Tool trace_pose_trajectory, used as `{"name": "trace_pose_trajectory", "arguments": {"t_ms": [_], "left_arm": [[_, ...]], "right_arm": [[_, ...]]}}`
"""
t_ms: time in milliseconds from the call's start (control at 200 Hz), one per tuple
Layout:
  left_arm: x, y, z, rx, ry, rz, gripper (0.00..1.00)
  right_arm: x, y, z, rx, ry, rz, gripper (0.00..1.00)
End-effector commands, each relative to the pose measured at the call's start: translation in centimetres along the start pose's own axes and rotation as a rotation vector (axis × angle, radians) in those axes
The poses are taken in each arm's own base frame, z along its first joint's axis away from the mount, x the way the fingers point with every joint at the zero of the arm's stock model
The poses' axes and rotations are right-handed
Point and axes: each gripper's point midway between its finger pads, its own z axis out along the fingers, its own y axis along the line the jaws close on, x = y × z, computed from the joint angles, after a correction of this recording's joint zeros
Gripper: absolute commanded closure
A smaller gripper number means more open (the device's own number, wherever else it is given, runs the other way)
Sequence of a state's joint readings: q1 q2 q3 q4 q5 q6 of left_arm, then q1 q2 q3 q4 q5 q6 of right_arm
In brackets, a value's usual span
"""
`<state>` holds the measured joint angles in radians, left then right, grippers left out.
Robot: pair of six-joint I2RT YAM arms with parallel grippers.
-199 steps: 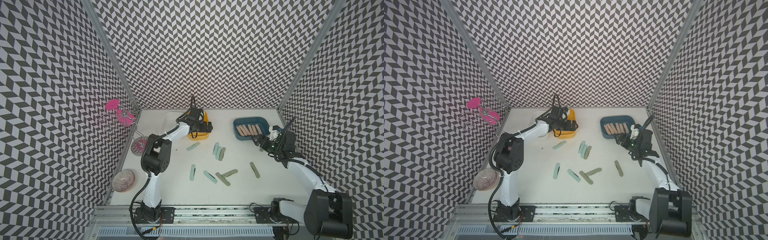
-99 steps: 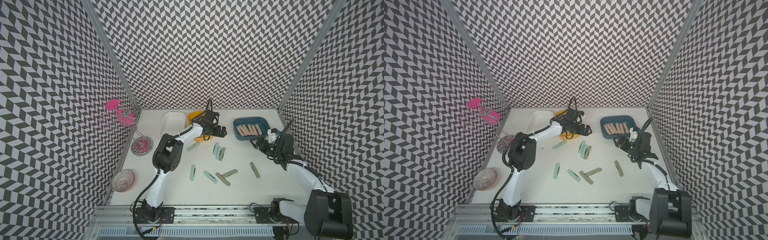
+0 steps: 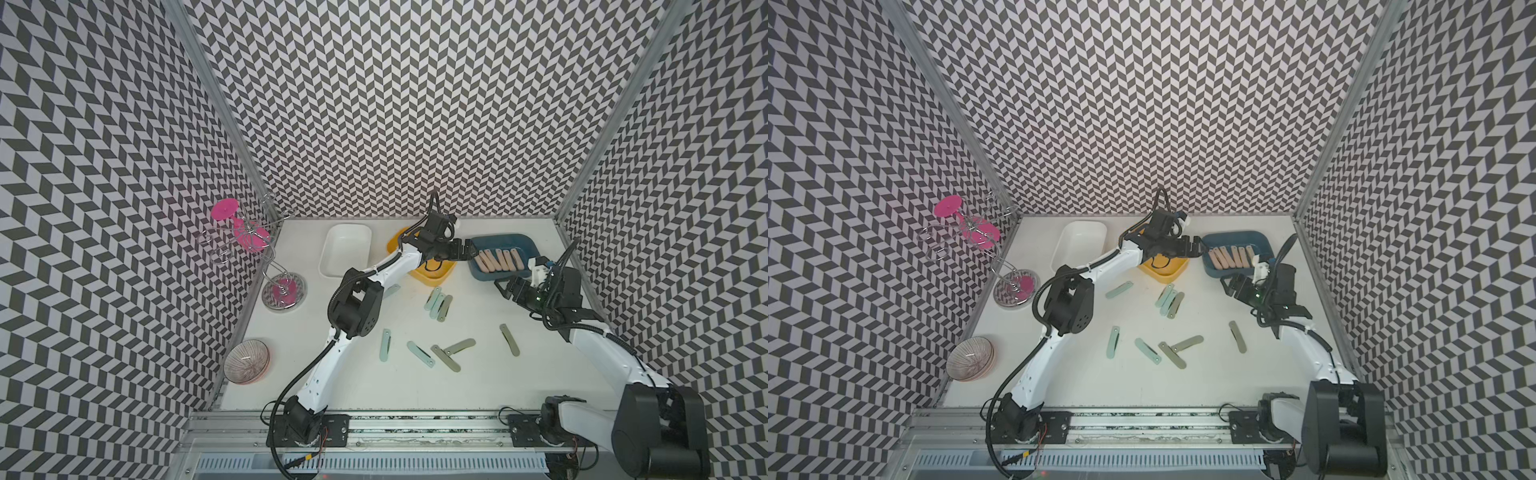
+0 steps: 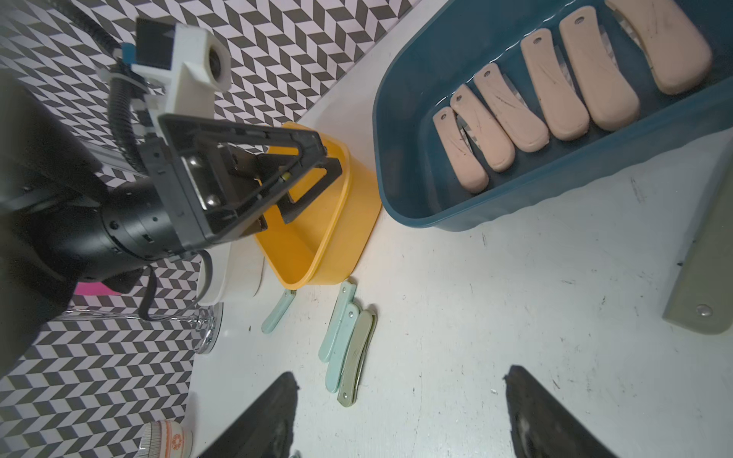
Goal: Place the fruit knives into the storage box by color
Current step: Adjust the storage box at the center of the board.
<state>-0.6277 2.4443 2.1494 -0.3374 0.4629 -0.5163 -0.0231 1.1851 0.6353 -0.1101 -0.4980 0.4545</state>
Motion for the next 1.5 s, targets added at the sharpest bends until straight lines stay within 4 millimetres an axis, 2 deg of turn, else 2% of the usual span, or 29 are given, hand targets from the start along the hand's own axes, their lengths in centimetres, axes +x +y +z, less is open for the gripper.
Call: {"name": "trace_pose_trajectory", "arguments": {"t_ms": [0, 155, 311, 451, 596, 716, 846, 962, 1117, 1232, 1322, 1397, 1497], "left_arm": [[-3.9, -0.6, -5.2, -0.012, -0.105, 0.046, 0.0], [-4.3, 4.9, -9.1, -0.136, -0.114, 0.022, 0.0], [-3.3, 9.8, -11.2, -0.282, -0.068, 0.027, 0.0], [-1.9, 12.0, -11.6, -0.363, -0.016, 0.048, 0.0], [-0.4, 13.3, -11.3, -0.402, 0.042, 0.048, 0.0], [0.6, 13.3, -11.3, -0.406, 0.072, 0.047, 0.0], [1.7, 12.4, -11.6, -0.385, 0.083, 0.046, 0.0], [3.2, 11.5, -11.7, -0.324, 0.096, 0.007, 0.0], [4.5, 9.1, -11.9, -0.24, 0.093, -0.018, 0.0], [4.3, 6.9, -11.9, -0.173, 0.071, -0.023, 0.0], [3.5, 5.6, -12.2, -0.162, 0.047, -0.004, 0.0], [2.3, 5.3, -13.1, -0.181, 0.014, 0.008, 0.0], [0.6, 6.6, -15.3, -0.28, -0.06, 0.009, 0.0]], "right_arm": [[-1.2, 1.5, 0.3, -0.017, -0.038, -0.043, 0.2], [-0.8, 3.5, 1.5, -0.039, -0.018, -0.07, 0.2], [-0.4, 5.2, 2.4, -0.055, -0.003, -0.088, 0.2], [0.1, 6.2, 3.0, -0.065, 0.007, -0.096, 0.2], [0.4, 7.0, 3.3, -0.07, 0.012, -0.105, 0.2], [0.6, 7.1, 3.3, -0.07, 0.014, -0.105, 0.2], [0.5, 7.1, 3.4, -0.07, 0.012, -0.105, 0.2], [0.4, 7.2, 3.3, -0.071, 0.01, -0.105, 0.2], [0.3, 7.3, 3.4, -0.071, 0.008, -0.107, 0.2], [0.4, 7.1, 3.6, -0.065, 0.013, -0.108, 0.2], [0.3, 7.1, 3.6, -0.063, 0.015, -0.109, 0.2], [0.2, 7.2, 3.6, -0.062, 0.014, -0.114, 0.2], [0.0, 7.4, 3.6, -0.061, 0.011, -0.121, 0.2]]}}
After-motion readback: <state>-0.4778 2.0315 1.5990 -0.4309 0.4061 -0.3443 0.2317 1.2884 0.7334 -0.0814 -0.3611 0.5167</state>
